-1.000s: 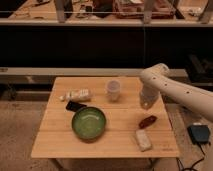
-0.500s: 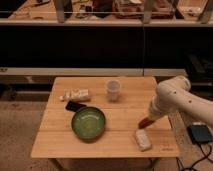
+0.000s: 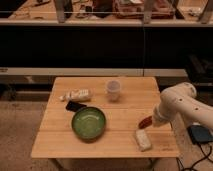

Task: Wipe the white sponge on the table

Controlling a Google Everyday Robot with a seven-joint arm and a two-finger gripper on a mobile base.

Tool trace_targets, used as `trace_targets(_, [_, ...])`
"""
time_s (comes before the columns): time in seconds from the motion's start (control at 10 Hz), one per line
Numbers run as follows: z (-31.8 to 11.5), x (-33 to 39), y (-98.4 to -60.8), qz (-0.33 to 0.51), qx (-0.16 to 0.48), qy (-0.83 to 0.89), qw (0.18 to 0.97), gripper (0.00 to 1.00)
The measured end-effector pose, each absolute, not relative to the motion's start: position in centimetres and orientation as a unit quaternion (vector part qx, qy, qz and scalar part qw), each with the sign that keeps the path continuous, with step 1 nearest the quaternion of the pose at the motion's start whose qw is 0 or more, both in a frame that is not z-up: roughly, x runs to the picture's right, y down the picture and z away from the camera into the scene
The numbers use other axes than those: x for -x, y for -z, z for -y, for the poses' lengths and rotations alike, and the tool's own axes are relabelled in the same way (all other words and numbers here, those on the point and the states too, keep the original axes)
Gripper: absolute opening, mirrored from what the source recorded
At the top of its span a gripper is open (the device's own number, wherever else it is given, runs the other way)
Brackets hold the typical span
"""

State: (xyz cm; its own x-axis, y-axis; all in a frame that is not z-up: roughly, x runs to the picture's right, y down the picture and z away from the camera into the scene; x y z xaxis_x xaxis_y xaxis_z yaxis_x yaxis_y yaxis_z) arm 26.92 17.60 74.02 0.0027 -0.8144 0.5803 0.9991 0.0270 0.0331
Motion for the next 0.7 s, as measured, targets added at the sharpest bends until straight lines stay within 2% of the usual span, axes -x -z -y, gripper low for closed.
trace_targets(0.2, [-19.0,-25.4,-74.2,0.265,0.182,0.682,0.656,0.59])
trace_targets(0.4, [-21.8,-24.1,-74.3,0.314,0.155,0.698,0.624,0.76])
trace_targets(0.5, [-22.8,-23.8,-74.3,0.331,0.143,0.705,0.611,0.79])
trace_targets(0.7, [-25.0,-23.3,-74.5,0.357,0.123,0.722,0.579,0.8])
